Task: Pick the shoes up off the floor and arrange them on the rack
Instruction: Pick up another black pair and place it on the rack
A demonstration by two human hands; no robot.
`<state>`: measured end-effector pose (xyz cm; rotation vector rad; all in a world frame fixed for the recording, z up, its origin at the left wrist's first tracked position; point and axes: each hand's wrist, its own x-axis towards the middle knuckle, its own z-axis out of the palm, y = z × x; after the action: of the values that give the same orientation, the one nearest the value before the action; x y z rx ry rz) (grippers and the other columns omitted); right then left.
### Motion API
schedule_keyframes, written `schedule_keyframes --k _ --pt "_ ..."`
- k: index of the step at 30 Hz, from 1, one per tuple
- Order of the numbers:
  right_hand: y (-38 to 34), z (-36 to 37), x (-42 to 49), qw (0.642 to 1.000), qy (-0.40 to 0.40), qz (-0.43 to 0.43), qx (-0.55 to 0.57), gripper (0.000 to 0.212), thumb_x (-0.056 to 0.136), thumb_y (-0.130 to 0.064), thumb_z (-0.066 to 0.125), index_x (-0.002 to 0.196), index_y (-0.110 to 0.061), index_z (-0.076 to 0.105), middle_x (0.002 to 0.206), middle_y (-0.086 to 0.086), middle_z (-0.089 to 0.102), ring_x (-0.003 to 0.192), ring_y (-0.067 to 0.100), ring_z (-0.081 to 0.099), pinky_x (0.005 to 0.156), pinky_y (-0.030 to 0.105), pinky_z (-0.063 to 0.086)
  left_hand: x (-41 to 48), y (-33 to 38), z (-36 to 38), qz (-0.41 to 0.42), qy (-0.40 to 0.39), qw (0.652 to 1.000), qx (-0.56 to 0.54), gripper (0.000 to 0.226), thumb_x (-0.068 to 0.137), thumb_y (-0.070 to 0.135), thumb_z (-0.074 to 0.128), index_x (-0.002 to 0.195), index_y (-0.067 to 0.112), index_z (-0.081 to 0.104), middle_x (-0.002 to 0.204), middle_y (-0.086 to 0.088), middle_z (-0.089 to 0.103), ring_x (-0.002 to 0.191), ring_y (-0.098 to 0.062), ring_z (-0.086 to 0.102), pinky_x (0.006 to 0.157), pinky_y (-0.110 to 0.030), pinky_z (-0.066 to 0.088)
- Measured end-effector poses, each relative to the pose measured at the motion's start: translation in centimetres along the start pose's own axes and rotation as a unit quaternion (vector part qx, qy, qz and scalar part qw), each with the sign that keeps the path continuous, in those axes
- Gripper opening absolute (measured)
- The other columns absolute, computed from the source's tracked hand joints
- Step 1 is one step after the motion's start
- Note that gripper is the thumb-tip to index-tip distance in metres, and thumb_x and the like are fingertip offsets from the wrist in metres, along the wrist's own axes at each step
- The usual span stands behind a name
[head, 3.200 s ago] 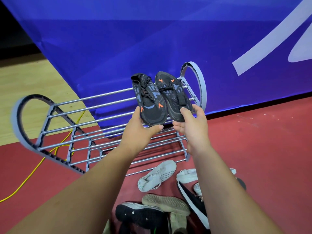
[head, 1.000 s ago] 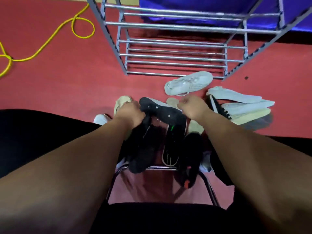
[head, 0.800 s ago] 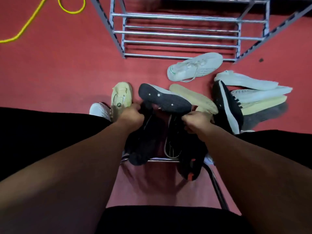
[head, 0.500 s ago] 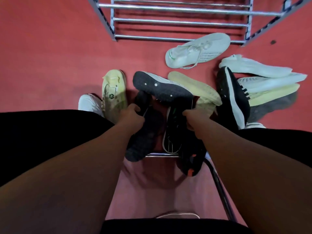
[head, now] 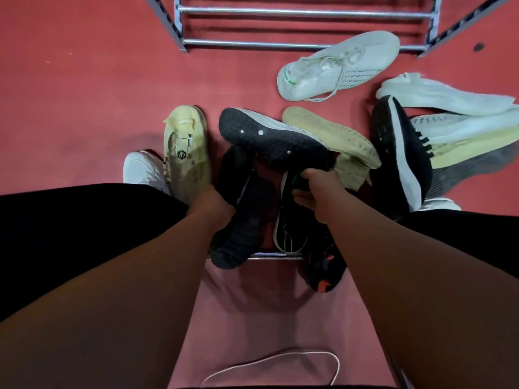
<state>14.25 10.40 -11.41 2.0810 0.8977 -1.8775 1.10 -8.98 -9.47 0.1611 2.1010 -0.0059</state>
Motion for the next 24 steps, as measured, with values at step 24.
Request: schedule_keyframes --k 24 --pt "3.4 0.4 2.1 0.979 -0.013 -0.077 -0.187 0.061 0.061 -0.029 0.067 0.121 -0.031 0.069 0.103 0.012 0.074 0.090 0.035 0.073 0.086 0.052 0.062 -0.4 -0.8 -1.7 -0.055 -0.020 0.864 -0.500 0.029 0.071 0.006 0.051 0.095 -0.003 0.067 0.087 -0.029 0.068 0.074 -0.039 0.067 0.066 -0.043 0.054"
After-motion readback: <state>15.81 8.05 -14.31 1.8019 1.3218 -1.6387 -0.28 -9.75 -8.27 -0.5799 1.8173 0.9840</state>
